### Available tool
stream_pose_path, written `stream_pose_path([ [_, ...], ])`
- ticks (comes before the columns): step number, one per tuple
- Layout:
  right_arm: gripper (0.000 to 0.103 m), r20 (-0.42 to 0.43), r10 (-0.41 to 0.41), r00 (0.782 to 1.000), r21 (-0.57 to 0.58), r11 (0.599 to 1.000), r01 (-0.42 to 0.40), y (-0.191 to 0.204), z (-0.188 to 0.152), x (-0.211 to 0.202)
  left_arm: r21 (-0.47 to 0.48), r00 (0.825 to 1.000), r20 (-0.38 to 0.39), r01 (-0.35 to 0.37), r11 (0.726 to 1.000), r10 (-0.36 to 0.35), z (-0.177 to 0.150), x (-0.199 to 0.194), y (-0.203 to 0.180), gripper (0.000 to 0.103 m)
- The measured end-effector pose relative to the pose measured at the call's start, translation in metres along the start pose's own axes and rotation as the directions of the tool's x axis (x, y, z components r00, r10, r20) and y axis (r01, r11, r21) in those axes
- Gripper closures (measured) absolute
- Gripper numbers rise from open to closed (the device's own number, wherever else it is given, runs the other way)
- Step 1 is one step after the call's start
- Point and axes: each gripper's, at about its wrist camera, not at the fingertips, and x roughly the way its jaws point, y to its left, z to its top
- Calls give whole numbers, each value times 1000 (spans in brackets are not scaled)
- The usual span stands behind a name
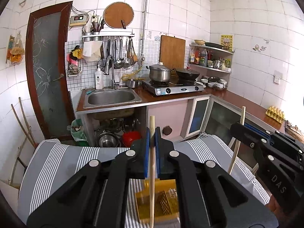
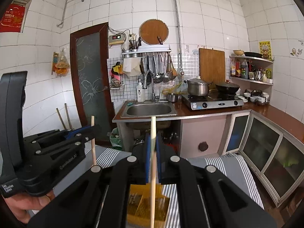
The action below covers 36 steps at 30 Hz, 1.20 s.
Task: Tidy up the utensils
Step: 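Lift the left tool's chopstick over the yellow holder and lower it in while the right tool does likewise, then open the left tool releasing its chopstick into the holder while the right tool releases its chopstick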
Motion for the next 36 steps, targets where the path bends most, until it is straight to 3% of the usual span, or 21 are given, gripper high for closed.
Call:
stream_pose_path([
  [7, 97, -11, -9, 1000, -1, 1000, 9, 2, -3, 34, -8, 1000, 20, -16, 1000, 16, 0, 32, 6, 99],
  [20, 97, -102, -13, 995, 32, 999, 16, -7, -42, 72, -20, 996, -93, 3, 1000, -5, -42, 79, 19, 99],
  [22, 96, -144, 3, 990, 38, 999, 3, -8, -45, 76, -15, 992, -122, 8, 1000, -10, -45, 80, 19, 83],
  [23, 94, -150, 0, 989, 42, 999, 7, -9, -45, 76, -21, 993, -120, 2, 1000, -5, -46, 79, 21, 67],
  [26, 68, -107, -41, 993, 57, 997, 48, -16, -42, 61, -18, 994, -108, -8, 1000, 6, -45, 67, 23, 65],
  [31, 68, -92, -82, 992, 40, 995, 86, -25, -41, 34, -29, 996, -83, -35, 999, 33, -47, 36, 34, 65],
  [36, 68, -117, -134, 984, 46, 989, 140, -48, -72, -4, -30, 996, -56, -77, 997, 75, -76, -9, 59, 65],
])
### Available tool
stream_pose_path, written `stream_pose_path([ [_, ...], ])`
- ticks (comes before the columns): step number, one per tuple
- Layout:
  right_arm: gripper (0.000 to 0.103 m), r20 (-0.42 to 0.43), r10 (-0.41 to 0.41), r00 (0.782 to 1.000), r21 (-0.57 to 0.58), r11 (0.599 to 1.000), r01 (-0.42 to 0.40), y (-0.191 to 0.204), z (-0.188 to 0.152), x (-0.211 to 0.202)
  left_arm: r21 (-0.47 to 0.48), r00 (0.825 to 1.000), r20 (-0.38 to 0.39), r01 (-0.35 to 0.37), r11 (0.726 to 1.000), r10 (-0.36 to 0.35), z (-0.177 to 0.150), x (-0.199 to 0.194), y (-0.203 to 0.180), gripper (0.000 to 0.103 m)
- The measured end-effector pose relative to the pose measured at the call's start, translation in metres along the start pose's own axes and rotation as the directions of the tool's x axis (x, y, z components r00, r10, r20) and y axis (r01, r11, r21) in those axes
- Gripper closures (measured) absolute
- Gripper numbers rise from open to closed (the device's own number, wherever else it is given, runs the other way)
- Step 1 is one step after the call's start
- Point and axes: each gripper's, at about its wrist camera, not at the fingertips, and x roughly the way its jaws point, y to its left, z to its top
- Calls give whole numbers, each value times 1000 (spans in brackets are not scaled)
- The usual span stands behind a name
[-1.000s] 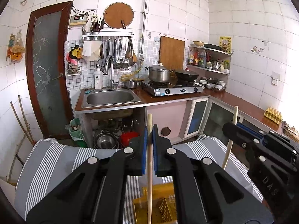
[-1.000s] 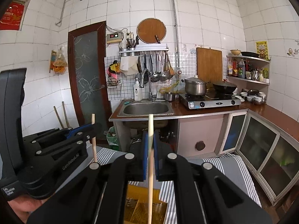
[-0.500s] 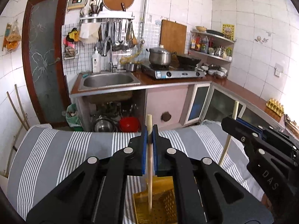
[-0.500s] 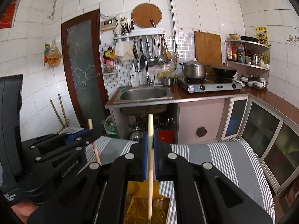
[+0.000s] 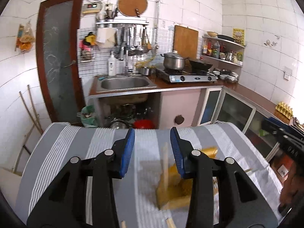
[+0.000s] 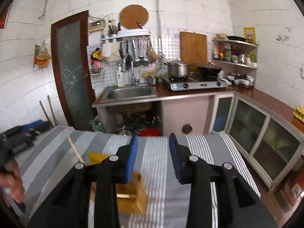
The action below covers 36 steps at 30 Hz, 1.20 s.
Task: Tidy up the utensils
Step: 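Open the left tool releasing its chopstick into the holder while the right tool releases its chopstick, then grasp the light blue spoon handle with the left tool while the right tool grasps the dark metal spoon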
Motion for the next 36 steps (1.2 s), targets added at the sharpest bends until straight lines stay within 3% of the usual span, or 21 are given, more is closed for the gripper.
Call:
stream_pose_path([
  [9, 68, -75, -20, 997, 35, 999, 22, -30, -115, -67, -8, 996, -50, -69, 998, 68, -113, -66, 52, 63],
  [14, 68, -140, -15, 990, 21, 1000, 18, -31, -170, -93, 5, 992, -99, -77, 997, 77, -181, -95, 58, 56],
  [18, 68, -202, 3, 979, 23, 1000, 2, -28, -204, -103, 13, 987, -141, -76, 997, 78, -216, -107, 59, 55],
  [23, 68, -239, 24, 971, 7, 1000, -23, -19, -218, -99, 37, 980, -187, -58, 998, 64, -232, -101, 49, 55],
  [28, 68, -259, 42, 965, 9, 999, -41, -12, -222, -93, 24, 966, -259, 4, 1000, 3, -234, -80, 36, 55],
  [36, 68, -283, 52, 958, -3, 998, -56, -7, -220, -77, 66, 954, -298, 44, 997, -22, -233, -50, 17, 55],
])
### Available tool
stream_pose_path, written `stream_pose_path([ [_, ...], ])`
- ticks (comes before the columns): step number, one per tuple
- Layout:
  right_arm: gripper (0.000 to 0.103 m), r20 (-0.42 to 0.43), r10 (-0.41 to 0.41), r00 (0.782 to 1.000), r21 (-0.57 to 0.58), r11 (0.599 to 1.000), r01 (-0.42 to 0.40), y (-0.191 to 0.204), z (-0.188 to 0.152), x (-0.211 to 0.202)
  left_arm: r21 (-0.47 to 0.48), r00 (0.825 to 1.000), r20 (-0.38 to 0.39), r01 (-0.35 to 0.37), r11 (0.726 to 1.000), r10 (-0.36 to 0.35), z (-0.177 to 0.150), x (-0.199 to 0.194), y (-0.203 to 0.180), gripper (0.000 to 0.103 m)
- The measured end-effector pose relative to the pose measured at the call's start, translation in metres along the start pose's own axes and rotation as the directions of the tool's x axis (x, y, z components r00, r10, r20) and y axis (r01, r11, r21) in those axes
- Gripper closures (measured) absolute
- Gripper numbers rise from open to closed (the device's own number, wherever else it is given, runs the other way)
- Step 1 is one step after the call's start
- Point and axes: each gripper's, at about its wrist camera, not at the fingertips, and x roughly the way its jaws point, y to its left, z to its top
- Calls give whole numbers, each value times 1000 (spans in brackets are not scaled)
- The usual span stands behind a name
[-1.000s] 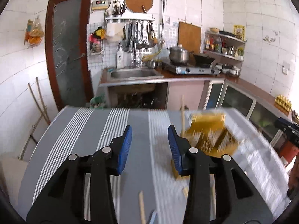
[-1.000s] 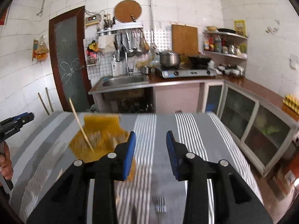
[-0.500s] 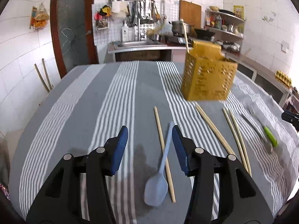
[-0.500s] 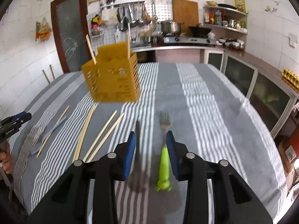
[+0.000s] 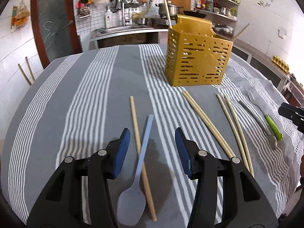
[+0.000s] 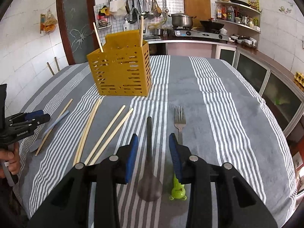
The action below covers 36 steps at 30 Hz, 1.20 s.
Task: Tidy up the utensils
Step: 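Grasp the light blue spoon handle with the left tool while the right tool grasps the dark metal spoon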
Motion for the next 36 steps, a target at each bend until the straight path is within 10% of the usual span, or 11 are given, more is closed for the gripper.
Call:
stream_pose_path([
  [12, 68, -64, 25, 998, 4, 1000, -25, -2, 14, 38, -1, 995, -96, 39, 999, -39, 16, 47, 1, 74],
  [36, 70, -253, 9, 967, -77, 997, -30, 18, 29, 106, 47, 976, -214, -42, 998, 51, 25, 85, -6, 76],
])
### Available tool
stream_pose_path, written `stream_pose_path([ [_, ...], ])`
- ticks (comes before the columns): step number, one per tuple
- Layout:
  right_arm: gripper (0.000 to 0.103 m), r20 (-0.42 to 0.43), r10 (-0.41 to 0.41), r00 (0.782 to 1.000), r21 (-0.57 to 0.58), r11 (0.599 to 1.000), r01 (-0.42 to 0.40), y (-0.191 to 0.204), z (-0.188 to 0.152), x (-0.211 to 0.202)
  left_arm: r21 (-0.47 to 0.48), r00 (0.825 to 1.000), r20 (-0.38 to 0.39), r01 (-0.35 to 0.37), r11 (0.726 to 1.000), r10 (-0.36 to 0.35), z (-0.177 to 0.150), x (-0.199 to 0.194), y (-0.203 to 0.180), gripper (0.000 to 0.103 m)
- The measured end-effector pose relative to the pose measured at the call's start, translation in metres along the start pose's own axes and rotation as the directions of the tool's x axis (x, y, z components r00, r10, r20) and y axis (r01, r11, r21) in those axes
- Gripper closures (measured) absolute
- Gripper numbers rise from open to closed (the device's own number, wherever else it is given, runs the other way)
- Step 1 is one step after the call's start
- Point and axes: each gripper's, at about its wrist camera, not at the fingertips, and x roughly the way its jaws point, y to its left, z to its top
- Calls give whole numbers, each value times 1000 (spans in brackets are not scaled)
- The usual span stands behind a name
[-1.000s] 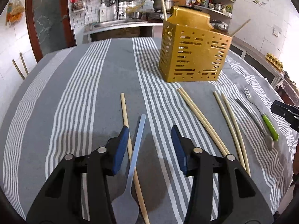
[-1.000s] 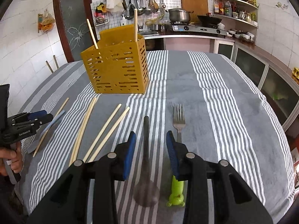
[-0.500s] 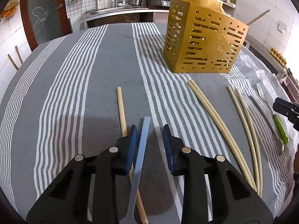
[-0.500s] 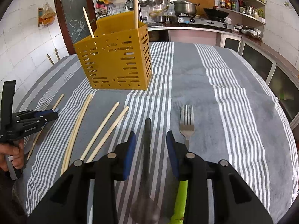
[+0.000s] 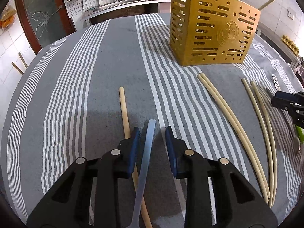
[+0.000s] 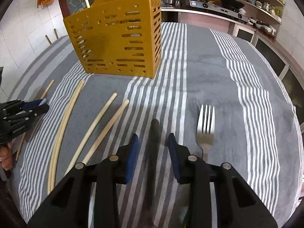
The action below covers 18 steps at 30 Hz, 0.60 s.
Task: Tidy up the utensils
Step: 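Grasp the light blue spoon handle with the left tool while the right tool grasps the dark metal spoon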
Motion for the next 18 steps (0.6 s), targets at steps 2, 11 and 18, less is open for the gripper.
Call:
stream_pose_path([
  [2, 70, -13, -7, 1000, 1, 1000, 7, 2, 5, 4, -12, 1000, -7, 6, 1000, -6, 2, 1, 1, 76],
  [11, 93, -59, -14, 998, -1, 1000, 14, 1, 13, 16, -3, 1000, -10, 5, 1000, -5, 3, 1, -2, 77],
  [18, 94, -49, 4, 999, 21, 1000, -3, 1, 14, 8, -7, 1000, -11, 14, 1000, -14, 5, 1, 1, 78],
])
